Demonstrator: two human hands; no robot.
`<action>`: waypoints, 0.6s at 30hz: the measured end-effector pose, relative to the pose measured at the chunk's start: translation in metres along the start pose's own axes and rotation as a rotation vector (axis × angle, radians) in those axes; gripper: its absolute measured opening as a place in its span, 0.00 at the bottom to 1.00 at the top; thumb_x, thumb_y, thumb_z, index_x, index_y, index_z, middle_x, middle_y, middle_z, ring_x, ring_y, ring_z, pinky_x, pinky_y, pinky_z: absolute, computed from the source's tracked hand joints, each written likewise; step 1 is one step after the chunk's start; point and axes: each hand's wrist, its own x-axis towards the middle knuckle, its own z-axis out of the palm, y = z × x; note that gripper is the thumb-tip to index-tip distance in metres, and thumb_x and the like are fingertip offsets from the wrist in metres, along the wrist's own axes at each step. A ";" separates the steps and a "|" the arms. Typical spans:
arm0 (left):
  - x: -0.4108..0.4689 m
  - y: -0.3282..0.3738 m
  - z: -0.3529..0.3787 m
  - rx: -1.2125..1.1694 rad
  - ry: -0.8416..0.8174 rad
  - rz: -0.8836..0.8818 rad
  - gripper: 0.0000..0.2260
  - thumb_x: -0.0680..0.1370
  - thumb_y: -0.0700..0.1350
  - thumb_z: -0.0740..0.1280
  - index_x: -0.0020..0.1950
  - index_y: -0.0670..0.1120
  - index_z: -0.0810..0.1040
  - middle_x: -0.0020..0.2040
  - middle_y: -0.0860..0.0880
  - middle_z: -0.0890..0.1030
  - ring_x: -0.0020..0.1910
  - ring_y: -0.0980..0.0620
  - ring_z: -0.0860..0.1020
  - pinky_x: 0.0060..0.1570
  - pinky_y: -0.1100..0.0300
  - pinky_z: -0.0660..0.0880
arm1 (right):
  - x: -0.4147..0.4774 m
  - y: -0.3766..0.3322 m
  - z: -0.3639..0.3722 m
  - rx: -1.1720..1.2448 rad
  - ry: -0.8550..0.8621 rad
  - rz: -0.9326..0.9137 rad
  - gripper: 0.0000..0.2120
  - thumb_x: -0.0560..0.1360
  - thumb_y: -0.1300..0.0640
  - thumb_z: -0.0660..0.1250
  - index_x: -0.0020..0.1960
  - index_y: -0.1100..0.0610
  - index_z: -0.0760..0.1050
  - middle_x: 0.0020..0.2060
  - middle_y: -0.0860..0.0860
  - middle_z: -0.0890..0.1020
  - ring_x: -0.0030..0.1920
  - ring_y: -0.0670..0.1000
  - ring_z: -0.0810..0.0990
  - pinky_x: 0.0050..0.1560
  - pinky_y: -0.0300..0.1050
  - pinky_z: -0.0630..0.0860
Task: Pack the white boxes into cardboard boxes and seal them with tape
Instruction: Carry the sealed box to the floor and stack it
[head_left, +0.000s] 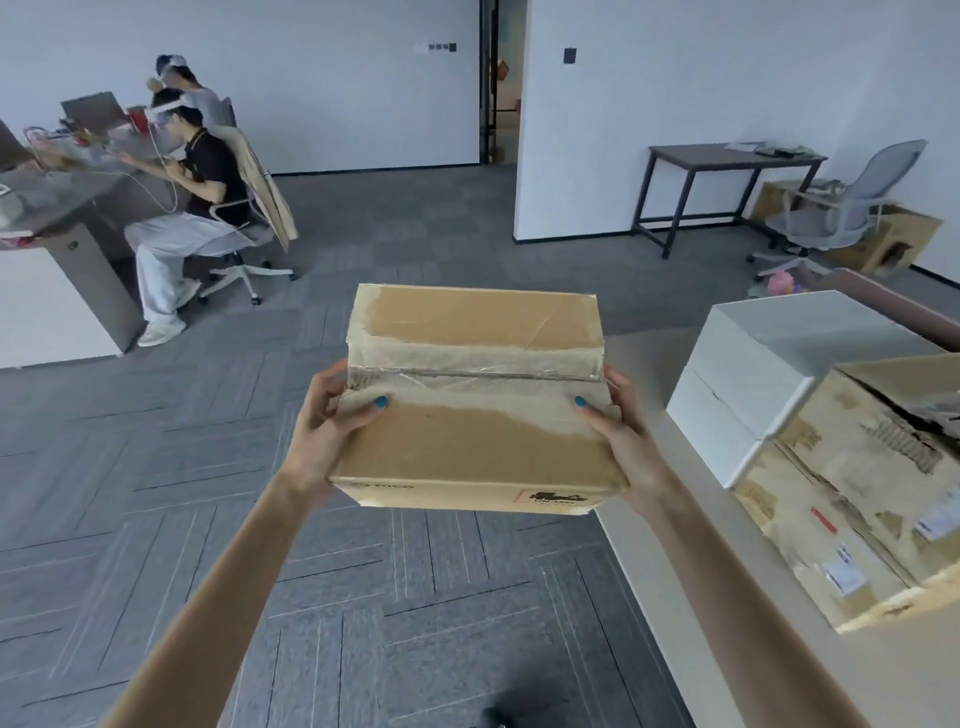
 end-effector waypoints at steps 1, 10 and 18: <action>0.023 0.000 -0.002 0.000 0.010 -0.001 0.26 0.73 0.34 0.71 0.69 0.50 0.72 0.50 0.59 0.83 0.51 0.54 0.81 0.45 0.56 0.79 | 0.025 0.003 0.005 -0.007 -0.009 -0.002 0.25 0.76 0.62 0.69 0.70 0.54 0.66 0.66 0.50 0.74 0.66 0.51 0.75 0.64 0.48 0.74; 0.220 -0.001 -0.026 -0.034 0.048 -0.021 0.28 0.69 0.39 0.75 0.66 0.53 0.74 0.54 0.55 0.82 0.51 0.53 0.81 0.43 0.56 0.79 | 0.234 0.025 0.056 -0.007 -0.049 0.018 0.25 0.77 0.67 0.65 0.72 0.57 0.63 0.68 0.53 0.72 0.67 0.52 0.74 0.62 0.45 0.76; 0.431 -0.015 -0.055 -0.019 -0.025 -0.013 0.29 0.68 0.39 0.73 0.68 0.49 0.72 0.53 0.55 0.82 0.50 0.54 0.81 0.41 0.60 0.79 | 0.410 0.057 0.108 -0.004 0.031 0.060 0.25 0.77 0.65 0.66 0.71 0.52 0.65 0.63 0.46 0.75 0.58 0.45 0.79 0.51 0.40 0.79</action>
